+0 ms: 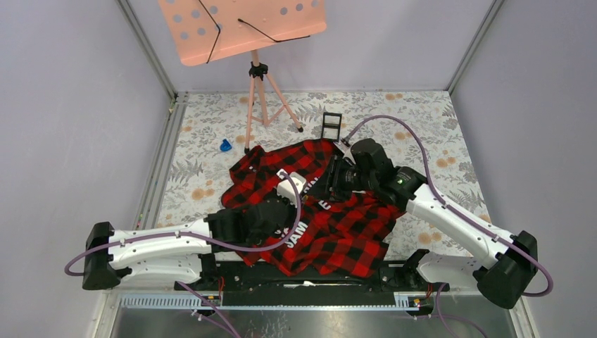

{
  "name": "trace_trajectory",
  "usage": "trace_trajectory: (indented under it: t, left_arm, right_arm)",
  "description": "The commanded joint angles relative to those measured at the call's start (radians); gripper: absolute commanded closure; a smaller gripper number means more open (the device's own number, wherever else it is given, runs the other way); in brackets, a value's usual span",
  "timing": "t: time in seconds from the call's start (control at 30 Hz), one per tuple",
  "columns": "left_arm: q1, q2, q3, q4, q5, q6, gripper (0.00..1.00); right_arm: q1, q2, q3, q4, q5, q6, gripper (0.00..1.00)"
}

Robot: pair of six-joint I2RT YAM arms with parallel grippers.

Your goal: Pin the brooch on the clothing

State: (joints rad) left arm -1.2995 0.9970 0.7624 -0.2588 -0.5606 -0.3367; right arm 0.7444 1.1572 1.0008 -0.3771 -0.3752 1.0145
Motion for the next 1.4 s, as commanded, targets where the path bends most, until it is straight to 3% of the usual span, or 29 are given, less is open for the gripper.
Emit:
trace_trajectory:
  t: [0.0,0.53,1.17,1.37]
  left_arm:
    - [-0.017,0.017,0.039,0.073,-0.030,-0.003,1.00]
    - [-0.045,0.056,0.037,0.075,-0.023,-0.022,1.00]
    - [-0.070,0.117,0.075,0.084,-0.132,-0.026,1.00]
    - [-0.073,0.103,0.061,0.086,-0.118,-0.030,1.00]
  right_arm:
    - [0.040,0.022,0.011,-0.008,0.073,0.060,0.60]
    - [0.072,0.092,0.035,-0.043,0.167,0.068,0.65]
    - [0.108,0.119,0.014,-0.022,0.183,0.091,0.70]
    - [0.108,0.107,0.002,-0.010,0.210,0.093,0.88]
